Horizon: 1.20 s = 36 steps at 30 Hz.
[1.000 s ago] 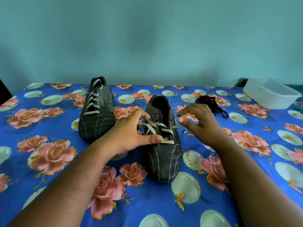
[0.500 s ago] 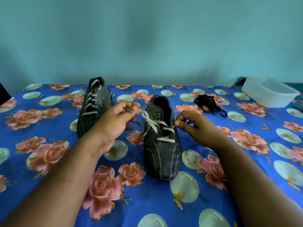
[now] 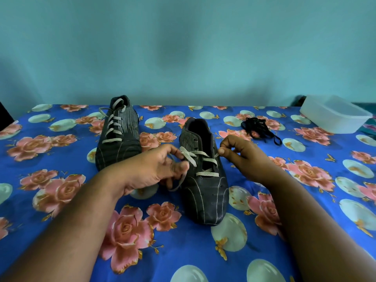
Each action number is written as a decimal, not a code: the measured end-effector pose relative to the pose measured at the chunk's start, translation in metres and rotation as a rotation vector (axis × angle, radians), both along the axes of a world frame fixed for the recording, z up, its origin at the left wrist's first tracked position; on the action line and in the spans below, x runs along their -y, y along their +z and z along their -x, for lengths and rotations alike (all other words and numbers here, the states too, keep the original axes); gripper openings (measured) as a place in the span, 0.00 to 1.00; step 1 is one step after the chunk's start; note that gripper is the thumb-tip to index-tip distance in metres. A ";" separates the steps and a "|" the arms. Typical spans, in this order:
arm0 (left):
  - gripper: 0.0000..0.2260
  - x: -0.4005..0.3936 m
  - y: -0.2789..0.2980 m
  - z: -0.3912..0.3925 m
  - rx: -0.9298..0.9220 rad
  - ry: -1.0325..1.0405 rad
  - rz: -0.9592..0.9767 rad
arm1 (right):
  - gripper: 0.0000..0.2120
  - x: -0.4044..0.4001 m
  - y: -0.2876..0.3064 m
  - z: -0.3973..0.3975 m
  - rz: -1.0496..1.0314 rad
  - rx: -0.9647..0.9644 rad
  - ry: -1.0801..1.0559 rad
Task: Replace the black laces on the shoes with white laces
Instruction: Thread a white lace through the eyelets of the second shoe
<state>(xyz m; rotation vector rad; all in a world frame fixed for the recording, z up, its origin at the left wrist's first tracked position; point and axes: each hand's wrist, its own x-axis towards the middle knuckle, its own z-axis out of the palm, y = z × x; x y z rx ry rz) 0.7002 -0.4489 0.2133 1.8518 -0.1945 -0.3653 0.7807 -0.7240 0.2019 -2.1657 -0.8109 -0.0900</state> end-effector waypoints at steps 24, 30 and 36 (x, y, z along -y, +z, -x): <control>0.14 0.009 0.012 -0.007 0.312 0.413 0.234 | 0.09 0.008 -0.002 -0.009 -0.088 -0.065 -0.195; 0.07 0.012 -0.009 -0.013 0.430 0.475 -0.194 | 0.11 0.000 -0.001 -0.004 -0.115 -0.081 -0.243; 0.16 0.033 -0.019 -0.005 0.716 0.274 -0.530 | 0.10 -0.001 -0.007 -0.005 -0.043 -0.034 -0.230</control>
